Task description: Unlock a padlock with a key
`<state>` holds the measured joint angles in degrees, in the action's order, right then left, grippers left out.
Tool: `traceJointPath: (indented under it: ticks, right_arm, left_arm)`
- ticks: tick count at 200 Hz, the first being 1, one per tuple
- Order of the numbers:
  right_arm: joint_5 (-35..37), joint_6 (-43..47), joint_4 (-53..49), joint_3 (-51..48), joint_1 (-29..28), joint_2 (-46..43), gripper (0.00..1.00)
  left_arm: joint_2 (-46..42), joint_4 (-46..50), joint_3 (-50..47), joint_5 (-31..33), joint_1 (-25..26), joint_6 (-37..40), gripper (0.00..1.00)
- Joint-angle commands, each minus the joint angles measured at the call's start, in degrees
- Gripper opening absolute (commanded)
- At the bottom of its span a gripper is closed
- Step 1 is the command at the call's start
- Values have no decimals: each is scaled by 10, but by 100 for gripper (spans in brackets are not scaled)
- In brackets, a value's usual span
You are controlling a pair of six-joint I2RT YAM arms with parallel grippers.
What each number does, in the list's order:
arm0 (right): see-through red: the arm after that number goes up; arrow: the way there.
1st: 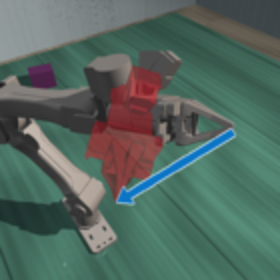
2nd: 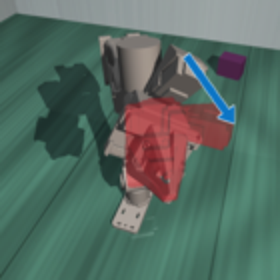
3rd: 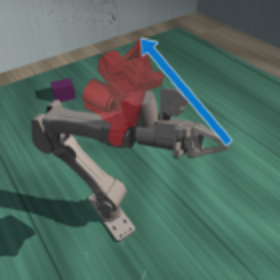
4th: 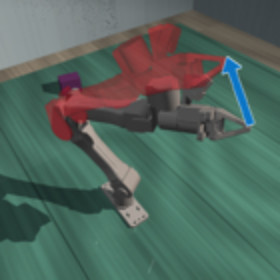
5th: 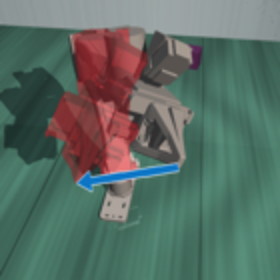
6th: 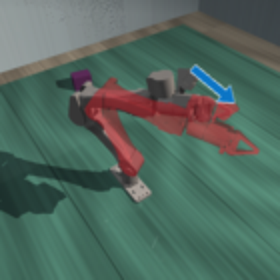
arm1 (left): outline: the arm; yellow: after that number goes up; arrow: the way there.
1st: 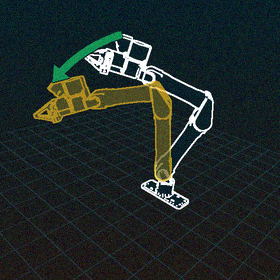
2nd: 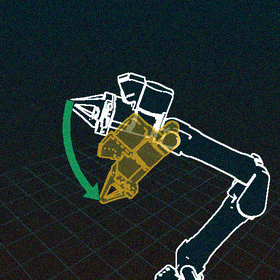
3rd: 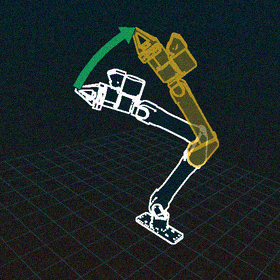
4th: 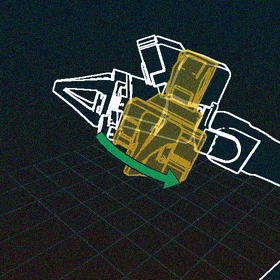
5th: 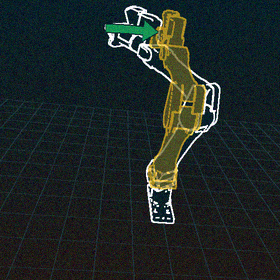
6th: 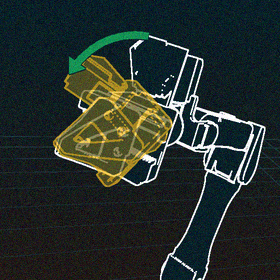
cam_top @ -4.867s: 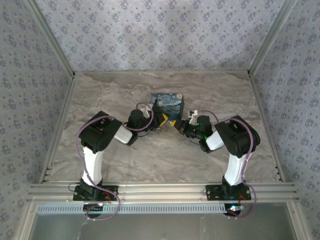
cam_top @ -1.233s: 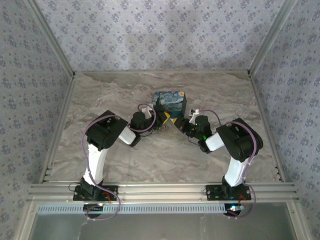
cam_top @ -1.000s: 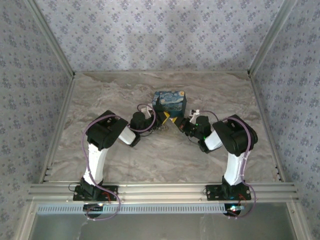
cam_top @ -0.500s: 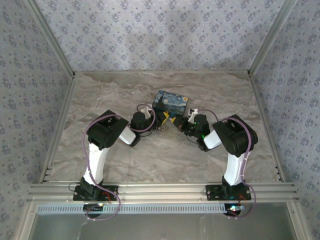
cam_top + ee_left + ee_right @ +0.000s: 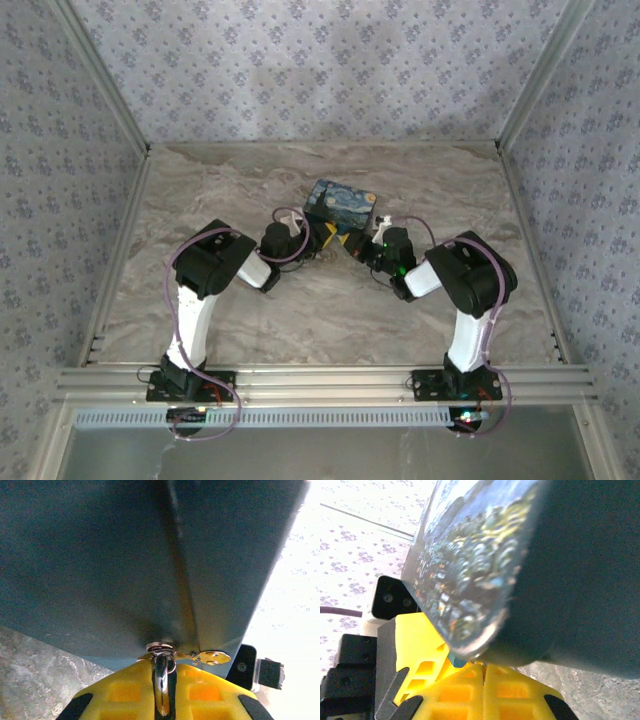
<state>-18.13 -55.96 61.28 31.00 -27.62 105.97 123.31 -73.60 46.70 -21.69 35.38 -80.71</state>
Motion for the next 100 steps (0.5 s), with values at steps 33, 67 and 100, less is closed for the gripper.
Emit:
traceJointPath:
  ticks: [33,67,100]
  right_arm:
    - [-52,29,30,9,-26,8,0]
    - [-115,-129,186,16,5,84,0]
    - [-139,-175,186,27,15,86,0]
  left_arm:
    - [-2,-70,36,-98,38,-12,0]
    - [-1,-70,31,-99,37,-9,0]
    - [-3,-70,29,-103,37,-5,0]
